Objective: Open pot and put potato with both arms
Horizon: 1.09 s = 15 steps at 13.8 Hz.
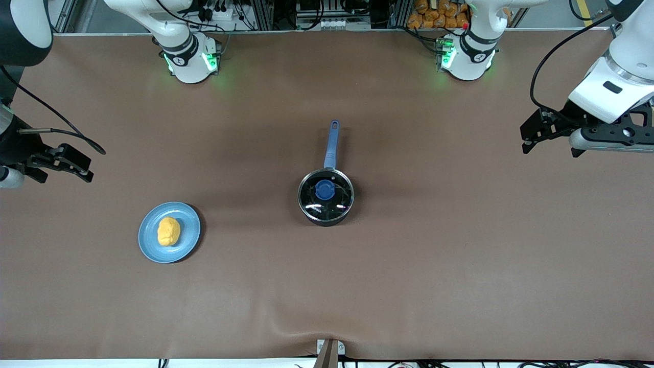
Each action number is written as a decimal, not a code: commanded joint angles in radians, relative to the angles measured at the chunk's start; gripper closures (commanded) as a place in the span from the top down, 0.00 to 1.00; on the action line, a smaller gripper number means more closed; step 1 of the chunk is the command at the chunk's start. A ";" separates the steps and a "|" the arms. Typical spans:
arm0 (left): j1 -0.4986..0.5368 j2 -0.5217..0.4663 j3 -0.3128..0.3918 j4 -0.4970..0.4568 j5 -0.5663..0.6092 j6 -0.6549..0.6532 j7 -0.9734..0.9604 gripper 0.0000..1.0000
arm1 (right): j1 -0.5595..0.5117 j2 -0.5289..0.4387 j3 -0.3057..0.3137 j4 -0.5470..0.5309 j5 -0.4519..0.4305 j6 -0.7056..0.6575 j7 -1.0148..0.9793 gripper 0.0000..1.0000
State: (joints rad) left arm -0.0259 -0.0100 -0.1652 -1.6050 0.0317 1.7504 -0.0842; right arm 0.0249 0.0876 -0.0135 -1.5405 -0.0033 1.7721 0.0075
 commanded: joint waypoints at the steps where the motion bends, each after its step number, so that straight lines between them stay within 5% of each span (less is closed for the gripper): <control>1: 0.004 0.005 -0.010 0.016 0.020 -0.017 -0.014 1.00 | 0.004 -0.043 0.000 -0.015 0.017 -0.002 -0.001 1.00; 7: 0.009 0.012 -0.019 0.013 0.017 -0.022 -0.003 1.00 | -0.011 -0.037 -0.008 -0.021 0.017 0.024 -0.012 1.00; 15: 0.009 -0.002 -0.042 0.020 0.002 -0.226 -0.009 1.00 | 0.026 -0.006 -0.005 -0.087 0.016 0.128 -0.003 1.00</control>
State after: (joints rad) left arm -0.0257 -0.0050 -0.1896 -1.5982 0.0316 1.5537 -0.0846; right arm 0.0462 0.0855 -0.0174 -1.5997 -0.0028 1.8710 0.0076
